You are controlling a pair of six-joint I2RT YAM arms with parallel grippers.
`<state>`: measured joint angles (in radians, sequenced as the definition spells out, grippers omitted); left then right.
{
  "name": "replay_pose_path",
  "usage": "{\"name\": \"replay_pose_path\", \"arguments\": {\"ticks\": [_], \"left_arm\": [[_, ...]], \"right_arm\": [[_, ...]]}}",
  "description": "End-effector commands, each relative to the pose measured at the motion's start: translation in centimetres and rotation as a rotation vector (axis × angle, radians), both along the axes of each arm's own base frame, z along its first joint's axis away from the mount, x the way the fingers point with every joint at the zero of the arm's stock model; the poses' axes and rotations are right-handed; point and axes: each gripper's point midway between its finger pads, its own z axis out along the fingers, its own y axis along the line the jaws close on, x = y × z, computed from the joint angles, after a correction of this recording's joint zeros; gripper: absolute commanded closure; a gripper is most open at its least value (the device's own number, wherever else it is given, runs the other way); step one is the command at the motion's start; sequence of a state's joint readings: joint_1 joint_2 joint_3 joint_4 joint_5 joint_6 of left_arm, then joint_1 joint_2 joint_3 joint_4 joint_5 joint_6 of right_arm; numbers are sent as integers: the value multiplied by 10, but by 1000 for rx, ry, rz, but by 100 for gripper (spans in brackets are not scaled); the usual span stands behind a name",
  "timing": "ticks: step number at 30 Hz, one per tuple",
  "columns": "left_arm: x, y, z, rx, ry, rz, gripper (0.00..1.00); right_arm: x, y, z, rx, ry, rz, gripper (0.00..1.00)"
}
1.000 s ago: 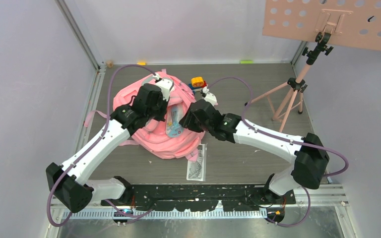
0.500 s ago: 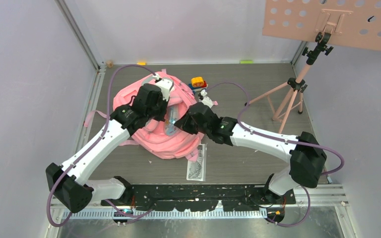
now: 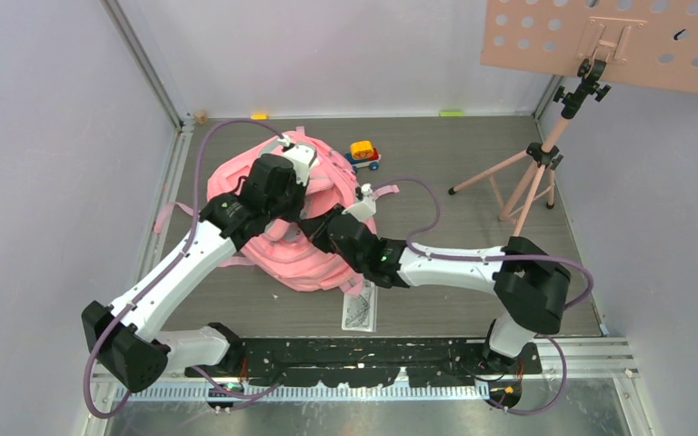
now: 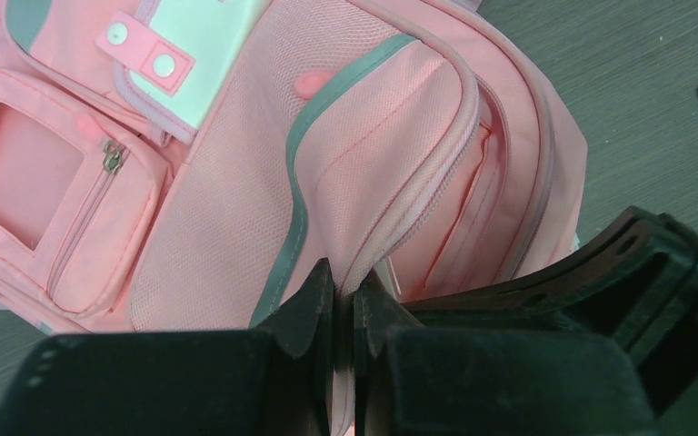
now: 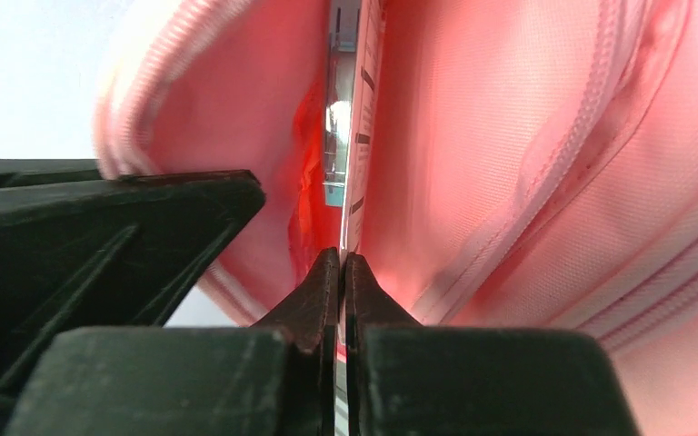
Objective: Pack the student bag
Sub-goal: Place the stationery in the student bag.
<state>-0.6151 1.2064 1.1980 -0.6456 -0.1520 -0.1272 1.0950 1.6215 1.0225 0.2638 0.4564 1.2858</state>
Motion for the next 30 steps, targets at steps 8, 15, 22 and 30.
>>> {"name": "replay_pose_path", "arguments": {"ticks": [8, 15, 22, 30], "left_arm": [[2, -16, 56, -157, -146, -42, 100], [2, -17, 55, -156, -143, -42, 100], [4, -12, 55, -138, -154, -29, 100], [5, -9, 54, -119, -160, -17, 100]], "right_arm": [[17, 43, -15, 35, -12, -1, 91], [19, 48, -25, -61, -32, 25, 72], [11, 27, -15, -152, -99, 35, 53], [-22, -6, 15, -327, -222, 128, 32]]}}
